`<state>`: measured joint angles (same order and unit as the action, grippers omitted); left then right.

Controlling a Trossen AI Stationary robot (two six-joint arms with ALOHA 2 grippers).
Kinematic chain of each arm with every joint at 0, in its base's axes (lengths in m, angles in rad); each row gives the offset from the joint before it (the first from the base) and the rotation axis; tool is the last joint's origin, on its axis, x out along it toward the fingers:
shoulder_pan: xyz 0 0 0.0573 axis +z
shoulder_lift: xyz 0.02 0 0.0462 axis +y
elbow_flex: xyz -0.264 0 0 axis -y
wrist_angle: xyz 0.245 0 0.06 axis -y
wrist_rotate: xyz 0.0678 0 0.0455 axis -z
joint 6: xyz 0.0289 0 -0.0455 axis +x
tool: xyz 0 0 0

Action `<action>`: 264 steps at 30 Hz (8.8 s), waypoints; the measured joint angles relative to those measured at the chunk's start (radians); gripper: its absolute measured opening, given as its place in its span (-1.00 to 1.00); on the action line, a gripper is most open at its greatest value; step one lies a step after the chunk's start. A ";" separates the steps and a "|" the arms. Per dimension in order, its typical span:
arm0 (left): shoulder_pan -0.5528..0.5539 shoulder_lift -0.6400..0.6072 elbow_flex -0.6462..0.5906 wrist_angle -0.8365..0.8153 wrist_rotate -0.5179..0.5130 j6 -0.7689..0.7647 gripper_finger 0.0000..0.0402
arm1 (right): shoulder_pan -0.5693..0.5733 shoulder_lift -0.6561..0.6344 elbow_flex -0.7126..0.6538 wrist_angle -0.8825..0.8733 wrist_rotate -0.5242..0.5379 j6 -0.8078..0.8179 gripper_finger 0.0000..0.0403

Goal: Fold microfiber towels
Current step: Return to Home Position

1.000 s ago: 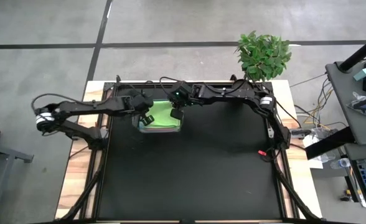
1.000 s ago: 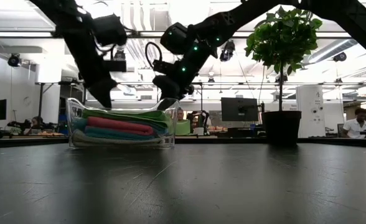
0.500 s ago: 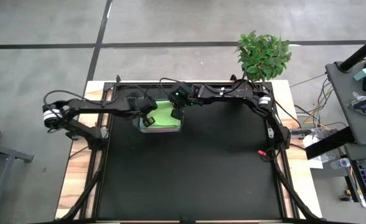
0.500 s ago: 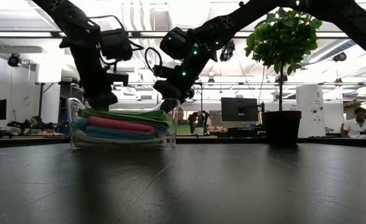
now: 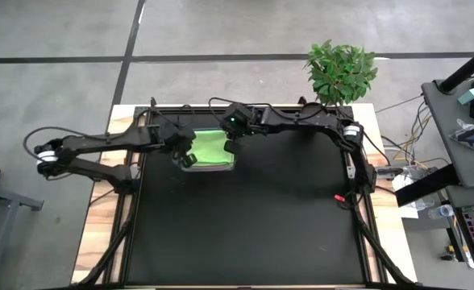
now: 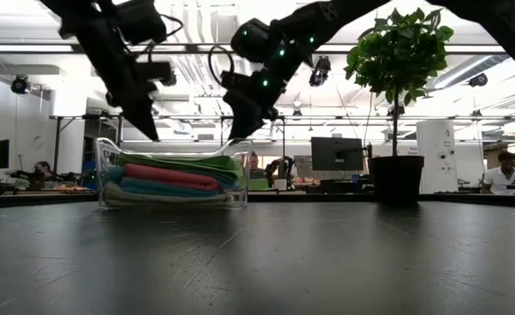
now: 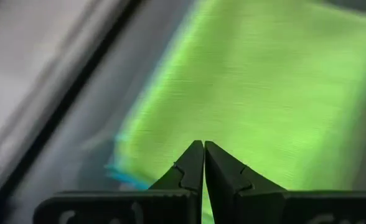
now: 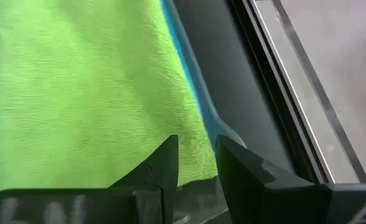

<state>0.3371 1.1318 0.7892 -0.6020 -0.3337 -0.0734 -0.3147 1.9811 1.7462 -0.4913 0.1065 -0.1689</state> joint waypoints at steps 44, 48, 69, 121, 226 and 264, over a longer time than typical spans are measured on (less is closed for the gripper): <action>-0.507 -0.236 -0.171 0.478 0.224 0.088 -1.00 | 0.400 -0.810 -0.935 0.410 0.186 -0.019 -0.91; -0.511 -0.279 -0.243 0.537 0.221 0.097 -1.00 | 0.398 -0.936 -1.085 0.527 0.061 -0.041 -0.91; -0.509 -0.712 -0.453 0.615 0.159 0.188 -1.00 | 0.393 -1.436 -1.368 0.621 -0.001 -0.137 -0.91; -0.509 -1.080 -0.782 0.680 0.096 0.185 -1.00 | 0.390 -1.936 -1.733 0.524 0.025 0.006 -0.91; -0.509 -1.041 -0.785 0.682 0.094 0.186 -1.00 | 0.391 -1.926 -1.736 0.527 0.025 0.177 -0.91; -0.509 -1.041 -0.785 0.682 0.094 0.186 -1.00 | 0.391 -1.926 -1.736 0.527 0.025 0.177 -0.91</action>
<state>-0.1715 0.0910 0.0044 0.0803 -0.2398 0.1123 0.0761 0.0551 0.0101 0.0353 0.1314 0.0078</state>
